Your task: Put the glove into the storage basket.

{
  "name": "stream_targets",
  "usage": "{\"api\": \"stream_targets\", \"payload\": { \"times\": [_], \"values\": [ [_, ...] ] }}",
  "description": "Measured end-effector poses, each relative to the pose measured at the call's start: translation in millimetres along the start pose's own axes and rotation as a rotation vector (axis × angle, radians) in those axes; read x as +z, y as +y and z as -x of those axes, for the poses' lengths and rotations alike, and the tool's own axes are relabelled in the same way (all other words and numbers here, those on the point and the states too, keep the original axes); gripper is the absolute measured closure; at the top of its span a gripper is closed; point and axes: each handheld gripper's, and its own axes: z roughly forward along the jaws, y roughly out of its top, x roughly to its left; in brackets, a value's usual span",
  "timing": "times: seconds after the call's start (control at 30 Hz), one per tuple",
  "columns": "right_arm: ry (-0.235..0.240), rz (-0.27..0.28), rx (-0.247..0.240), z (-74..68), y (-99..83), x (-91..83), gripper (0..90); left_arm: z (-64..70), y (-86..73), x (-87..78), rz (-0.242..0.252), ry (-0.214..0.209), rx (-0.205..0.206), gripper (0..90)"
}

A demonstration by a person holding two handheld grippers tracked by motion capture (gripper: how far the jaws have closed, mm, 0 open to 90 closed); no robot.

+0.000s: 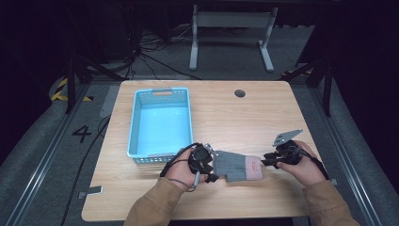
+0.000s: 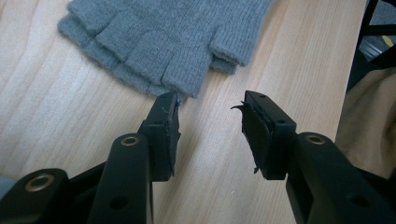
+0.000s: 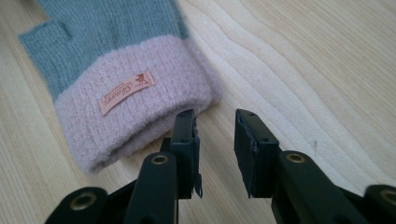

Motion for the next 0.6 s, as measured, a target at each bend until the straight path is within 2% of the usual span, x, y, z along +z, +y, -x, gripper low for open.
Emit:
{"api": "stream_targets", "payload": {
  "times": [0.2,0.3,0.43,0.6],
  "values": [
    [0.014,-0.018,-0.001,-1.1,-0.3,5.7,69.6,1.1,0.0,8.2,-0.028,-0.003,0.000,62.6],
    [0.016,-0.017,-0.002,-1.1,-0.2,6.6,69.0,0.1,0.0,12.9,-0.050,0.010,0.005,63.1],
    [0.017,-0.016,-0.004,-1.3,-0.1,6.5,68.8,-1.3,-0.3,18.0,-0.060,0.029,-0.011,63.5],
    [0.012,-0.018,-0.009,-2.1,0.4,8.2,69.0,-1.3,1.2,24.1,-0.058,0.031,-0.009,71.2]
  ]
}}
